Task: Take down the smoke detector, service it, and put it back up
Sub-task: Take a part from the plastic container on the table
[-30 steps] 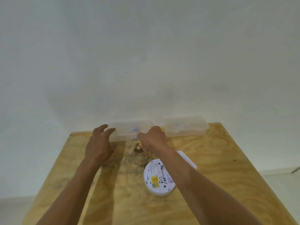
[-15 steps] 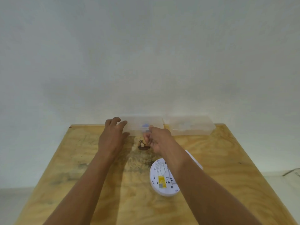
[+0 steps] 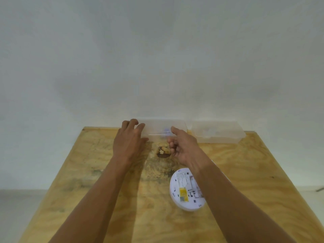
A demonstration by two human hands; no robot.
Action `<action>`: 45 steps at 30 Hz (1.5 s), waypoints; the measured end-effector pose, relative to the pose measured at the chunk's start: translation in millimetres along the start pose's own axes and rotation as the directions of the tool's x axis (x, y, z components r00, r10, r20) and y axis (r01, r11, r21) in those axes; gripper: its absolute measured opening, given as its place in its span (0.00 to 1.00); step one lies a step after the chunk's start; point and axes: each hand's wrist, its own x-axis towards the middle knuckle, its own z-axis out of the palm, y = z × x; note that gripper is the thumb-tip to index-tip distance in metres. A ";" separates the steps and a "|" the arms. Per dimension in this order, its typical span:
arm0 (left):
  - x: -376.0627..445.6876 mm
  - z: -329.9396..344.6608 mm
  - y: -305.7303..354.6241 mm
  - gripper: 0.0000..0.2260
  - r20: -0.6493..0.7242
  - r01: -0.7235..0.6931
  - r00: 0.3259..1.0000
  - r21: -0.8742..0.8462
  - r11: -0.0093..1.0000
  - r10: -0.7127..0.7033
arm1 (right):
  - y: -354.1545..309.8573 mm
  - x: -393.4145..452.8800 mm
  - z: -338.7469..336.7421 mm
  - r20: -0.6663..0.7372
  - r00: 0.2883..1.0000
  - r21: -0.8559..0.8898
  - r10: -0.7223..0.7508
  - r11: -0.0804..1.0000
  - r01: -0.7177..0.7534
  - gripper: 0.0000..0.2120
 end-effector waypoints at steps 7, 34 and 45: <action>4.8 -3.0 -16.7 0.25 0.031 -0.061 0.998 -0.055 0.997 0.063 | 10.4 -10.6 37.1 0.181 0.983 -0.179 0.012 0.984 0.021 0.11; 5.3 -3.3 -11.5 0.57 -0.029 0.014 1.000 0.132 0.991 -0.010 | -15.9 31.8 27.4 0.681 0.677 -0.732 -0.279 -0.247 0.635 0.28; 8.9 -2.9 -12.2 0.58 -0.026 0.035 0.999 0.176 0.984 -0.031 | -7.2 43.8 27.2 0.677 0.646 -0.736 -0.353 -0.355 0.577 0.33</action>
